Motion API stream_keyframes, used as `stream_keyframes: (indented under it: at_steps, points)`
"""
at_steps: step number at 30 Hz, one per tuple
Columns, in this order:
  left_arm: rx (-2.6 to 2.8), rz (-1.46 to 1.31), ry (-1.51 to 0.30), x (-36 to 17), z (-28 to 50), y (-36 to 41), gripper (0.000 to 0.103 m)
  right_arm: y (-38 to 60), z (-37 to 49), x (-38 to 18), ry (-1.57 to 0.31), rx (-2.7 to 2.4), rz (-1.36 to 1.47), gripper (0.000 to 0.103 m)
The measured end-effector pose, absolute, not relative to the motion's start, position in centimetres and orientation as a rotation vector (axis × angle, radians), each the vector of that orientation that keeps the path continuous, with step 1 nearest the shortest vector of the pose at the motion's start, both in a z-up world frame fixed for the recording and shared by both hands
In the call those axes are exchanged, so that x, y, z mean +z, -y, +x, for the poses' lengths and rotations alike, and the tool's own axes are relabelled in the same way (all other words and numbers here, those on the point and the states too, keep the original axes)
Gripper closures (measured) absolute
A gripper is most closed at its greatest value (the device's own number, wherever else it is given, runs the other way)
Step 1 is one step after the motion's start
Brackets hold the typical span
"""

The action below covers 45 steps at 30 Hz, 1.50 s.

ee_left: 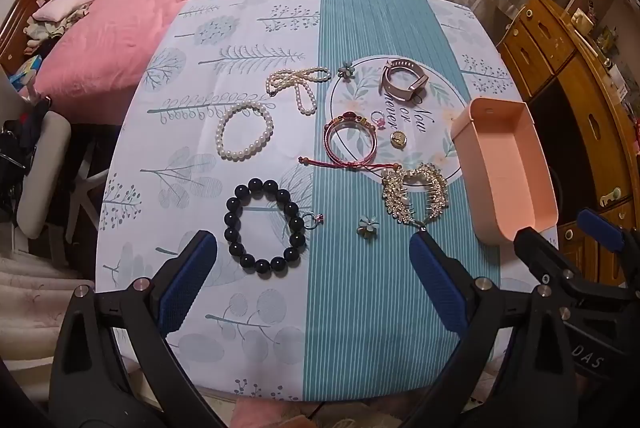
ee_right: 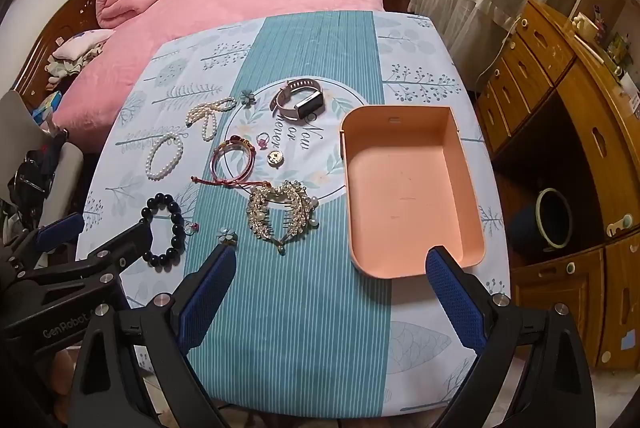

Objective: Organize jewelry
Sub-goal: 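Move both tools forward over the jewelry toward the pearl pieces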

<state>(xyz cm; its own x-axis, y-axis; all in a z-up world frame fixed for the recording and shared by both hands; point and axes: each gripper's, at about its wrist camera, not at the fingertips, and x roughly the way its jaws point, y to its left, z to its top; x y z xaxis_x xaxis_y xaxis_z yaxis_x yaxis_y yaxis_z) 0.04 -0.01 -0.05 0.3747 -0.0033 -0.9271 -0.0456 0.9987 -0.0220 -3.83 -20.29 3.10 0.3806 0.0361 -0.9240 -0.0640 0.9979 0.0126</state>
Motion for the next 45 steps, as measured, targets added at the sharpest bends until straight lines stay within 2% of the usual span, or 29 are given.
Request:
stream_keyframes:
  at_steps: [19, 23, 33, 36, 41, 45]
  points:
    - [0.026, -0.046, -1.195, -0.3, 0.0, 0.2, 0.007, 20.3, -4.0, 3.0, -1.185, 0.067, -0.022, 0.006]
    - [0.02, -0.056, -1.202, -0.5, 0.0, 0.1, 0.011, 20.6, -3.9, 3.2, -1.187, 0.068, -0.023, 0.006]
    - [0.015, -0.067, -1.203, -0.7, -0.3, -0.1, 0.012, 19.9, -4.3, 3.3, -1.181, 0.082, -0.035, 0.006]
    - [0.017, -0.075, -1.205, -0.8, -0.3, -0.3, 0.015, 19.7, -4.2, 3.2, -1.18, 0.088, -0.041, 0.006]
    - [0.027, -0.087, -1.207, -1.0, -0.1, -0.8, 0.016, 19.4, -4.1, 3.1, -1.185, 0.1, -0.046, 0.019]
    - [0.033, -0.089, -1.207, -0.9, 0.0, -1.1, 0.016, 19.3, -3.8, 2.9, -1.189, 0.104, -0.04, 0.019]
